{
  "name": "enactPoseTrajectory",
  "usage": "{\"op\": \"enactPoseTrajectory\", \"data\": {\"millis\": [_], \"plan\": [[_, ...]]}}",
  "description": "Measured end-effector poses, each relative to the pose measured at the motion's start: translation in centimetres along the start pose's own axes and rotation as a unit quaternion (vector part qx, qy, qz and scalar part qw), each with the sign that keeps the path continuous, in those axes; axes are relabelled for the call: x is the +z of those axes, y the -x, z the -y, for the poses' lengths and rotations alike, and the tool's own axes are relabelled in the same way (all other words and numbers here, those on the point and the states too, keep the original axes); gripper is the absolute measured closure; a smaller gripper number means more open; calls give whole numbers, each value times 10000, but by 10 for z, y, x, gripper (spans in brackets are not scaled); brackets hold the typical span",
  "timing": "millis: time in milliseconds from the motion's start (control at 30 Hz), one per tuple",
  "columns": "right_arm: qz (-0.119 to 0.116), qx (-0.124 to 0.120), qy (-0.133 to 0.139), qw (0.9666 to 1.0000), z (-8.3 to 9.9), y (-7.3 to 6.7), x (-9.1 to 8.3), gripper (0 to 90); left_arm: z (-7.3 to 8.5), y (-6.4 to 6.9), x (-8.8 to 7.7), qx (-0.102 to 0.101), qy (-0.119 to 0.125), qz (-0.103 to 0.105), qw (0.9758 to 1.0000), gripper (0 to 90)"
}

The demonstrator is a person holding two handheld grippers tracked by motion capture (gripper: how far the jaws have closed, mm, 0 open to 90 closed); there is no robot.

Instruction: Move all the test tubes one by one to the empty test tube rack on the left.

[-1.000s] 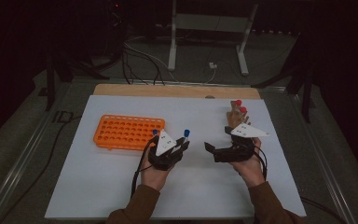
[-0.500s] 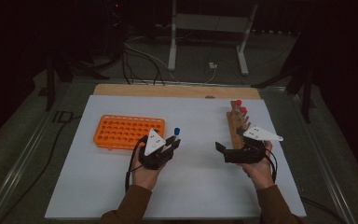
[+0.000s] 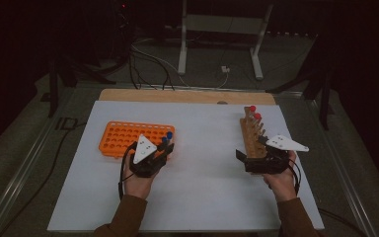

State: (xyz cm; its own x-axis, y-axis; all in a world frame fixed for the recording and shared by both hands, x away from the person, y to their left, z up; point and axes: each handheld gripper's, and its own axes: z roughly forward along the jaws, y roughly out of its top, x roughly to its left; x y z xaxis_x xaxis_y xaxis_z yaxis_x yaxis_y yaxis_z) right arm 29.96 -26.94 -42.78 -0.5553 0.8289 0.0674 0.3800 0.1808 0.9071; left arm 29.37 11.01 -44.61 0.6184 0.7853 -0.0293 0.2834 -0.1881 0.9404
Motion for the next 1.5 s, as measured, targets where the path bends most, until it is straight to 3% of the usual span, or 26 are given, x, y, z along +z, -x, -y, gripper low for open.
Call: {"op": "enactPoseTrajectory", "data": {"millis": [100, 267, 533, 833, 1067, 1500], "plan": [[19, 30, -3, 10000, 1, 2, -1, 0, 1, -8, -4, -37, 82, -21, 10000, 766], [21, 42, 15, 10000, 1, 3, -2, 1, 4, -22, -6, -121, 50, -223, 9997, 766], [26, 47, 11, 10000, 1, 3, -3, 0, 12, -36, 3, -188, -20, -445, 9988, 765], [22, 46, 4, 10000, 1, 4, -3, 1, 19, -40, 20, -257, -202, -529, 9981, 765], [19, 44, 13, 10000, 2, 6, -4, 1, 33, -43, 23, -254, -531, -549, 9968, 766], [10, 41, 4, 10000, 2, 5, -4, 1, 42, -42, 28, -56, -981, -416, 9943, 768]]}}
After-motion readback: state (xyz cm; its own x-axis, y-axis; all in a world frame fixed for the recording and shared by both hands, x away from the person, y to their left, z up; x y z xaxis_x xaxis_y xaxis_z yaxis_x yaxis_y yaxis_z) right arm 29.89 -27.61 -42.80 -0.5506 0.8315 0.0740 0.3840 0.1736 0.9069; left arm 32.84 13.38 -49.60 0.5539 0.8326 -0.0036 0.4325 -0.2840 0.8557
